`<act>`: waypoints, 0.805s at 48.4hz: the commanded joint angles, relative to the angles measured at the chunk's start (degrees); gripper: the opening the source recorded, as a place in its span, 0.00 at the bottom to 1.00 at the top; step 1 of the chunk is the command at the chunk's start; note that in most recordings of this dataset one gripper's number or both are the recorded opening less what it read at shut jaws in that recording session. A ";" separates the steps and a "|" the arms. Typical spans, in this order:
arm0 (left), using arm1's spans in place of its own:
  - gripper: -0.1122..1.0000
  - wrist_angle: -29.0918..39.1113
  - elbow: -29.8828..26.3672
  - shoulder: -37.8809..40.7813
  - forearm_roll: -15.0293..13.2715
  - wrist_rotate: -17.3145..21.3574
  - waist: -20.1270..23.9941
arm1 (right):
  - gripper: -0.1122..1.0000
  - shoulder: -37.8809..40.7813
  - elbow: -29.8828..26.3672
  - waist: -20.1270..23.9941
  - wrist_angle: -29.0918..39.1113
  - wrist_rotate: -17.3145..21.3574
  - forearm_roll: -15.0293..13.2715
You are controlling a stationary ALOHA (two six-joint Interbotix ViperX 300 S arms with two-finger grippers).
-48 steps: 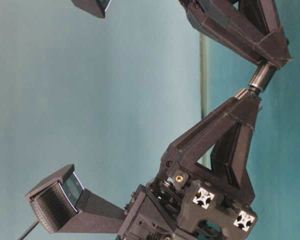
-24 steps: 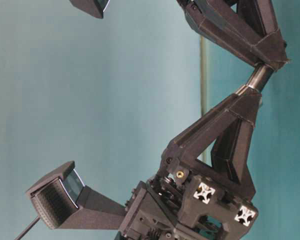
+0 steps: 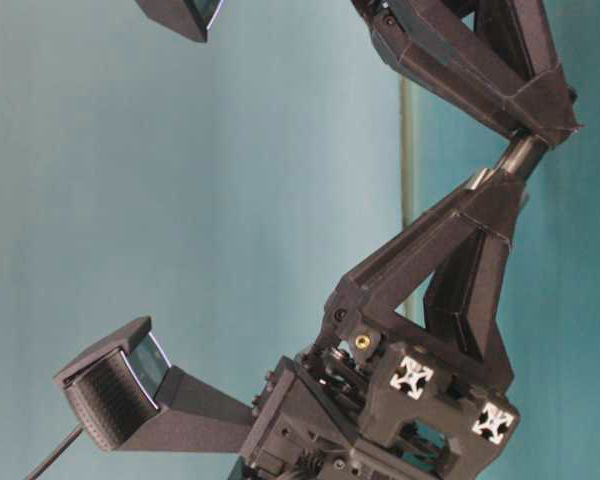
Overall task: Insert the washer onto the shaft with both hands.
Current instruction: 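Slide washer down the shaft to its shoulder with left gripper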
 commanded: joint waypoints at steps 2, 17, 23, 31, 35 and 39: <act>0.44 -0.62 -1.05 0.00 0.00 -0.09 -0.09 | 0.10 -0.26 -1.58 -0.18 -0.70 0.00 0.00; 0.44 -0.18 -1.23 0.18 -0.09 -0.09 -0.09 | 0.10 -0.35 -1.58 -0.44 -0.70 0.00 0.00; 0.44 -0.18 -1.76 0.62 -0.09 -0.09 -0.09 | 0.10 -0.35 -1.58 -0.53 -0.70 0.00 0.00; 0.44 -0.18 -2.72 1.58 -0.09 -0.09 -0.09 | 0.10 -0.35 -1.58 -0.44 -0.70 0.00 0.00; 0.44 -0.18 -3.43 2.02 -0.09 -0.09 -0.09 | 0.10 -0.35 -1.58 -0.53 -0.70 -0.09 0.00; 0.44 -0.18 -3.87 2.29 -0.09 0.00 -0.18 | 0.10 -0.35 -1.67 -0.53 -0.70 0.00 0.00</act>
